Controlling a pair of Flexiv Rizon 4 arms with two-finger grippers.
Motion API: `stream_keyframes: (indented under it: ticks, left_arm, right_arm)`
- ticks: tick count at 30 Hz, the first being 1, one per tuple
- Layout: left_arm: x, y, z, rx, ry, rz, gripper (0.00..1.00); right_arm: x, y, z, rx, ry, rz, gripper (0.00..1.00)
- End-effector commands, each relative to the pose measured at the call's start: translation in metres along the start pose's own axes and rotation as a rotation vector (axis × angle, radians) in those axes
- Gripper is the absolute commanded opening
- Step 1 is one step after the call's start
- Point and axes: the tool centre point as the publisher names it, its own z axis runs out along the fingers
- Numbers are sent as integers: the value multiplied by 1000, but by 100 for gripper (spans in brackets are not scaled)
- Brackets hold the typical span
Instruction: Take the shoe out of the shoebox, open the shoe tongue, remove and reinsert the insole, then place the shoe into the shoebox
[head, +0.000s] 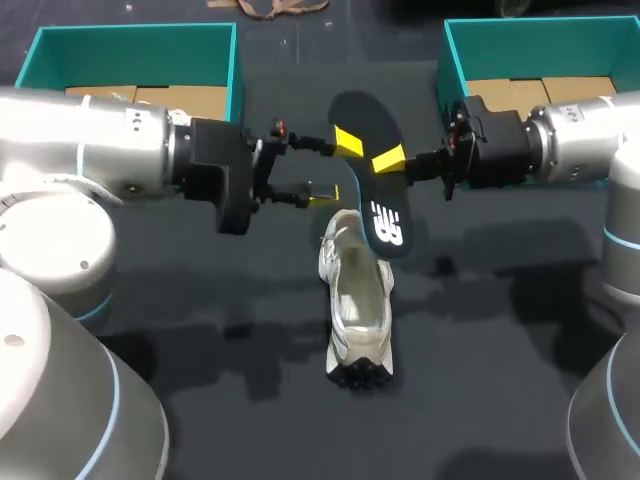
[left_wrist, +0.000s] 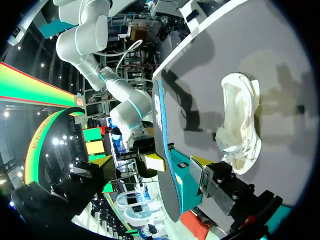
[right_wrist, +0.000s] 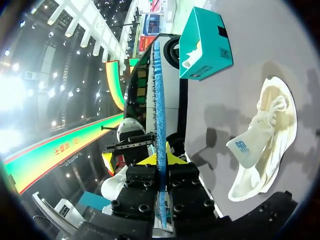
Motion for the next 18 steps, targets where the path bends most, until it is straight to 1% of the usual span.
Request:
stream_keyframes:
  ticks: [1,11,13,15,16,18]
  left_arm:
    - [-5,2,-43,42,82,0,100]
    - [-5,2,-43,42,82,0,100]
    - [-16,12,-48,104,61,28,100]
    - [-24,23,-49,163,123,36,100]
    - [-29,30,-51,161,138,59,100]
    - [-37,42,-52,203,213,70,100]
  right_arm:
    - [-2,-4,0,6,3,2,0]
    - [-2,-4,0,6,3,2,0]
    - [-2,-4,0,6,3,2,0]
    - [-2,-4,0,6,3,2,0]
    - [-2,-4,0,6,3,2,0]
    - [-2,-4,0,6,3,2,0]
